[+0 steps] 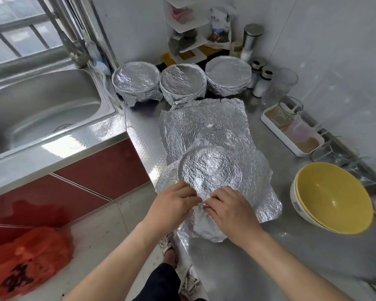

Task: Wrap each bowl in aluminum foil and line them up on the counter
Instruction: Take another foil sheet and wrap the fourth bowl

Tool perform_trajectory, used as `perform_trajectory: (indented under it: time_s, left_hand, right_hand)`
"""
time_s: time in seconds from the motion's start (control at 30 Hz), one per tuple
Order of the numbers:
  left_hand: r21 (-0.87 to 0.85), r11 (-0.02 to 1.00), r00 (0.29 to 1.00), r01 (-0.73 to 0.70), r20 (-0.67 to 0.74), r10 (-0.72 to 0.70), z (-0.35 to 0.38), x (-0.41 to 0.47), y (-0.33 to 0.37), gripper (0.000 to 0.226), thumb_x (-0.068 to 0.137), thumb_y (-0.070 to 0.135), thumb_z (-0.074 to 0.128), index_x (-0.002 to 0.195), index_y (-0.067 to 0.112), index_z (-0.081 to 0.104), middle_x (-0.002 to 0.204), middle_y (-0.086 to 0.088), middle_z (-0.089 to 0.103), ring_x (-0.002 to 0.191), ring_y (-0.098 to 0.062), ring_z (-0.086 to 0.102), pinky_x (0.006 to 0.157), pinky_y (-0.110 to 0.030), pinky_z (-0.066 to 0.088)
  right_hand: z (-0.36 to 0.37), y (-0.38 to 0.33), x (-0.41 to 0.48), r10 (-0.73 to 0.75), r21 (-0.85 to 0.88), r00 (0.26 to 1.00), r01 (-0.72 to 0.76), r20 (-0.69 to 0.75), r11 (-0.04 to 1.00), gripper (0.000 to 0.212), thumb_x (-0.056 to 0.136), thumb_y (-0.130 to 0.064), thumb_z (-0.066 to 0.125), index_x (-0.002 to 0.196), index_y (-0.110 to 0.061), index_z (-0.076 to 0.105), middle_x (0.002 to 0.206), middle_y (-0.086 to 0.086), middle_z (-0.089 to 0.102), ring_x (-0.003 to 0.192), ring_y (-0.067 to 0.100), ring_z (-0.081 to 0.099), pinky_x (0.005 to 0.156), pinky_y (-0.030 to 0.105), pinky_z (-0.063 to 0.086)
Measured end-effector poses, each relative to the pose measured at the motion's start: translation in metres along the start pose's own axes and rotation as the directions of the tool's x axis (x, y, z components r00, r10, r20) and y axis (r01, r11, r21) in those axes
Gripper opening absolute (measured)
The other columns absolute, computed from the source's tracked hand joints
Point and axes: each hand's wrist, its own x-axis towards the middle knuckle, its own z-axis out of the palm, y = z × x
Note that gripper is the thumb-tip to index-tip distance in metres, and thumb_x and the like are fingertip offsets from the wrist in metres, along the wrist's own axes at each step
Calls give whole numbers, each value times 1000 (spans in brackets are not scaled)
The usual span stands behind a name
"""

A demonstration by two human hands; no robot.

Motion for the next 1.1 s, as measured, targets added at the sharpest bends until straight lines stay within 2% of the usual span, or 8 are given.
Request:
perform_trajectory:
  time_s: [0.2,0.3,0.43,0.57,0.77,0.87,0.97,1.1]
  left_hand:
    - [17,1000,1000,22,18,-23,0,2,3,23,73,2,70,91,16,74,93,4,67,90,-18,57,73,-32,52]
    - [-42,997,997,59,48,-57,-4,3,8,13,81,18,69,93,17,74,92,4,65,88,-18,58,76,-30,50]
    - [0,999,999,46,29,-46,-1,6,9,24,90,37,61,88,18,74,87,5,65,83,-17,58,72,-29,49]
    - [41,999,1000,24,3,-24,3,8,7,24,91,36,60,82,18,74,82,6,64,79,-17,58,66,-31,50]
    - [74,997,998,-32,-53,36,5,17,7,19,90,25,63,76,15,73,76,4,62,78,-17,56,66,-29,48]
    - [68,996,996,-61,-59,65,-2,26,4,17,88,23,63,79,15,74,81,4,66,84,-18,61,71,-30,52]
    - [96,992,994,-77,-73,84,-11,30,-2,15,87,23,63,83,15,76,86,4,69,91,-17,61,75,-28,52]
    - [89,996,996,4,-88,3,-20,19,-15,13,85,19,69,95,16,76,100,4,72,102,-19,62,82,-27,53]
  right_hand:
    - [5,-3,3,-32,-78,999,31,-10,996,16,72,-10,78,73,-15,63,75,0,52,72,20,48,61,30,39]
    - [4,-3,4,-33,-73,999,31,-25,997,15,74,-11,77,72,-14,63,74,1,52,71,21,49,61,31,39]
    - [4,-2,3,-55,-48,998,54,-30,997,12,78,-11,75,77,-14,64,77,1,55,73,21,50,61,32,42]
    - [0,10,-4,-41,-52,999,41,-7,998,9,81,-13,71,86,-16,64,84,-1,56,79,20,48,68,32,44]
    - [-6,17,-3,-66,-93,994,58,-88,994,14,75,2,65,74,-12,61,75,2,51,72,21,41,64,32,39]
    - [-8,16,0,-24,-96,991,11,-132,995,15,74,2,72,76,-11,63,75,3,50,71,21,43,65,30,36]
    - [-11,3,6,26,-117,983,-47,-182,992,17,70,5,68,72,-11,60,72,3,47,68,22,42,66,31,32]
    - [-6,-27,16,126,-114,960,-158,-248,981,16,75,1,59,67,-12,55,68,3,46,65,23,43,64,32,28]
